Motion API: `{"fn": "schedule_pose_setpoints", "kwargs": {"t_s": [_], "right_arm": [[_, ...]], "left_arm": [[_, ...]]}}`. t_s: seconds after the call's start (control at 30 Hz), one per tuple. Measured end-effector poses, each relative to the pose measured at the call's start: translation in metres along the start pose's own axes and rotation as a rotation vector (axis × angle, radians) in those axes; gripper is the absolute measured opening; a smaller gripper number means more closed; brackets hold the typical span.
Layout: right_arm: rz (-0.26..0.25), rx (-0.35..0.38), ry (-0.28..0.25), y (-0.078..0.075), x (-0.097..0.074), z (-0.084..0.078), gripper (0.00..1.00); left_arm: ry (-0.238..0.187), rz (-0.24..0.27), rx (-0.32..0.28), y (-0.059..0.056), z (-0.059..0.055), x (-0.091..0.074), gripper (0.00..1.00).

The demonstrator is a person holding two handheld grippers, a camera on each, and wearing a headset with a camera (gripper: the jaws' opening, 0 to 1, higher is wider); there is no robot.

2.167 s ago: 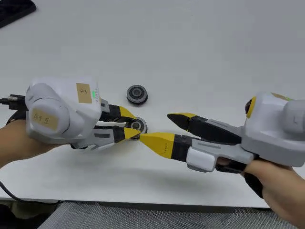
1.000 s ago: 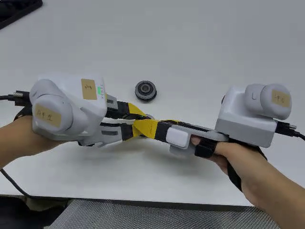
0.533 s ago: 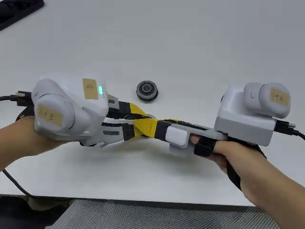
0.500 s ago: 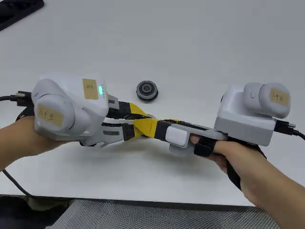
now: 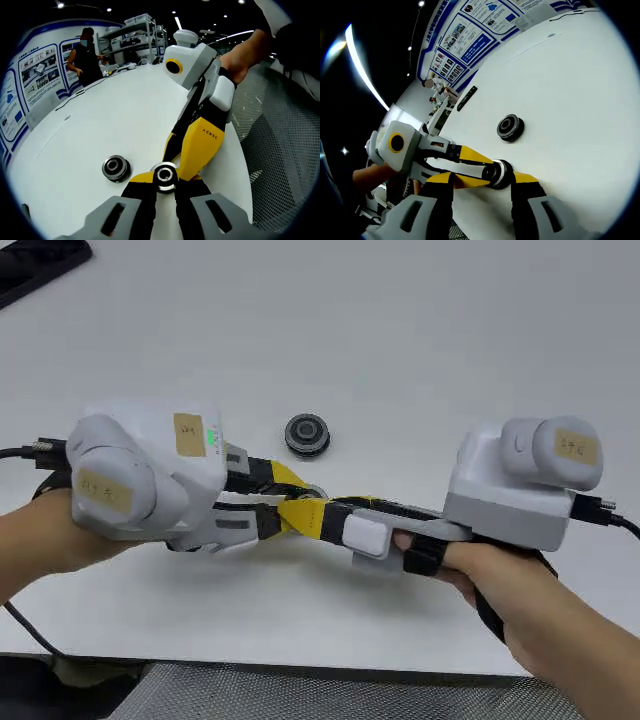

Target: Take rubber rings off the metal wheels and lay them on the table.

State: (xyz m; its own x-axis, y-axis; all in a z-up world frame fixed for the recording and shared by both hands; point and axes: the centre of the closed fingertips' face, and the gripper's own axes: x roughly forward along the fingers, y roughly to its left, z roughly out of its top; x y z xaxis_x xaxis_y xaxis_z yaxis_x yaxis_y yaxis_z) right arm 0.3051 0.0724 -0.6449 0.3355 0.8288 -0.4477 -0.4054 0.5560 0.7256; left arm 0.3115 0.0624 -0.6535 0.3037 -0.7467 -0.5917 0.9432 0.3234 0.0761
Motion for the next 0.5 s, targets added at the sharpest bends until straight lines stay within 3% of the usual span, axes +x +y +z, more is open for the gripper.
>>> {"fn": "schedule_pose_setpoints", "kwargs": {"t_s": [0.13, 0.5], "right_arm": [[-0.007, 0.025, 0.027, 0.0008, -0.0011, -0.0063, 0.5], [0.025, 0.087, -0.018, 0.0015, -0.0028, -0.0018, 0.51]], "left_arm": [[-0.001, 0.002, -0.001, -0.0001, -0.0004, -0.0001, 0.13], [-0.003, 0.002, -0.006, -0.0007, -0.0003, -0.0003, 0.13]]}}
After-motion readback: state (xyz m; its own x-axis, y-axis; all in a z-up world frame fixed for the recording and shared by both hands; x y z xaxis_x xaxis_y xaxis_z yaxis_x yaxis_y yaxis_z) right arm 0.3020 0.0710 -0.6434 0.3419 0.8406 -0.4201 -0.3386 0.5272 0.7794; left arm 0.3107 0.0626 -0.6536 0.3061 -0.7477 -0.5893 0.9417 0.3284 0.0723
